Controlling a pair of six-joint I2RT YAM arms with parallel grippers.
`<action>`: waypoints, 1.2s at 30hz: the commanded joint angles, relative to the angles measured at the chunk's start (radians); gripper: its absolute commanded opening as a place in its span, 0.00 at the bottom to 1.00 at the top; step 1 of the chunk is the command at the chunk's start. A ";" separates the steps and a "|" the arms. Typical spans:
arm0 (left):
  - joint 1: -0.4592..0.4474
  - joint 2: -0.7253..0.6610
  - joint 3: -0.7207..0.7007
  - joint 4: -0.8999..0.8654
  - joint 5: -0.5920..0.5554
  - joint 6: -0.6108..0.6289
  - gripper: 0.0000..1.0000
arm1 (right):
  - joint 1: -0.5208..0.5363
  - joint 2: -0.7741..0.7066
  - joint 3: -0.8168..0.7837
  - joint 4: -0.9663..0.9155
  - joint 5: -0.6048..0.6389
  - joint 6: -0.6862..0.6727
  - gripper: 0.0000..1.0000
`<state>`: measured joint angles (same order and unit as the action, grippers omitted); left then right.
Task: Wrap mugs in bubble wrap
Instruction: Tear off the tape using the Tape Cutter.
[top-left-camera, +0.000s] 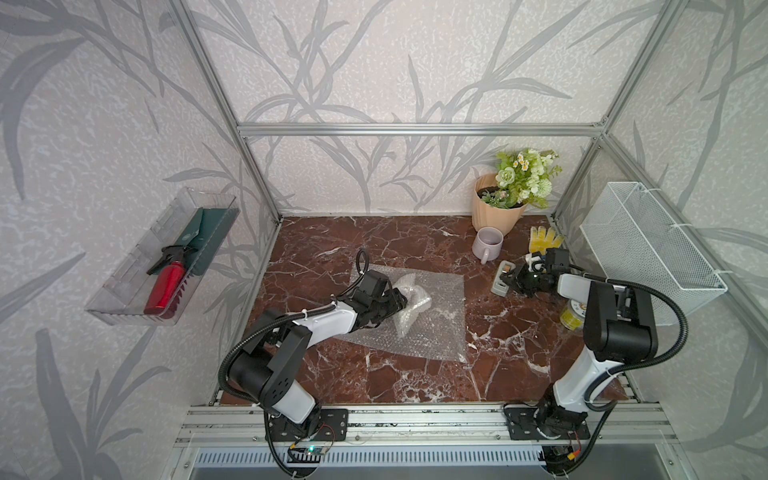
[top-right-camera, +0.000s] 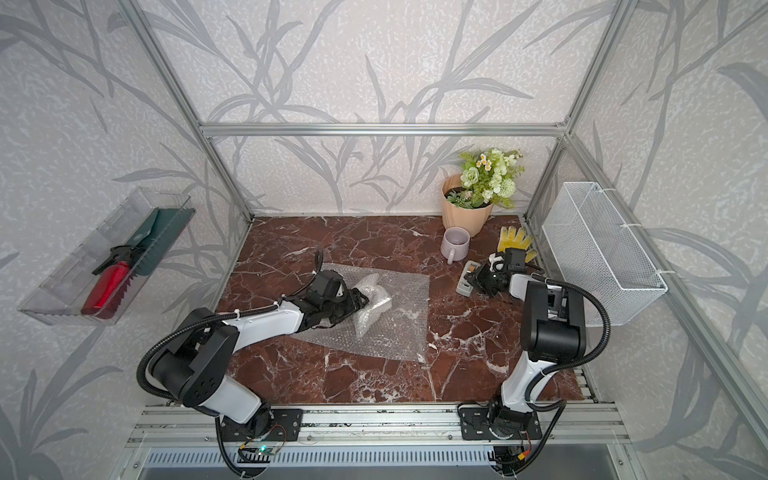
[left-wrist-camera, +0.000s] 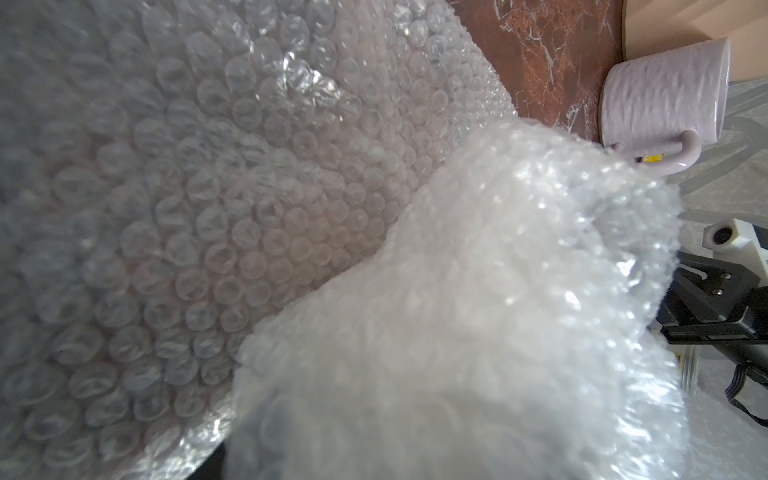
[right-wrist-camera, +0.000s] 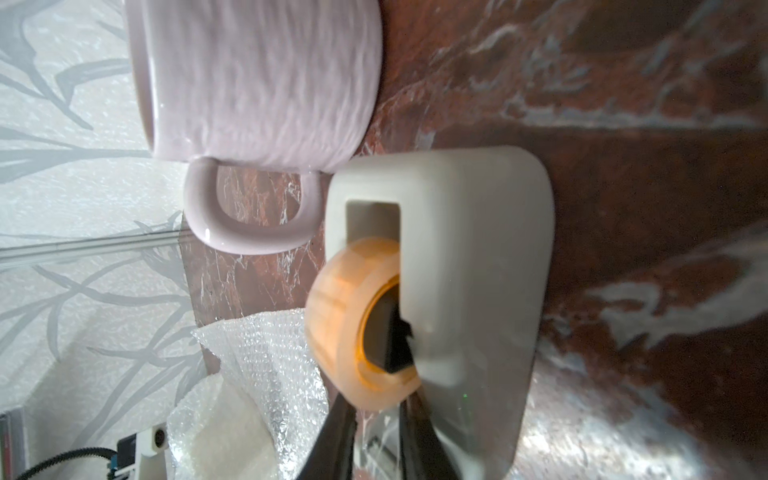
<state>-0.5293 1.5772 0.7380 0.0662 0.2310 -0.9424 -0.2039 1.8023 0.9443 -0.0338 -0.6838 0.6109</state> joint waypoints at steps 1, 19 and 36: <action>0.000 0.041 -0.020 -0.143 -0.050 0.013 0.70 | -0.007 0.026 -0.028 0.044 0.001 0.020 0.16; 0.000 0.046 -0.015 -0.140 -0.047 0.012 0.70 | -0.034 0.016 -0.173 0.610 -0.306 0.326 0.00; -0.001 0.046 -0.013 -0.148 -0.047 0.014 0.70 | -0.034 -0.039 -0.254 0.572 -0.344 0.338 0.00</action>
<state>-0.5293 1.5780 0.7444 0.0551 0.2317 -0.9424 -0.2493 1.8324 0.7048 0.6281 -0.9527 1.0084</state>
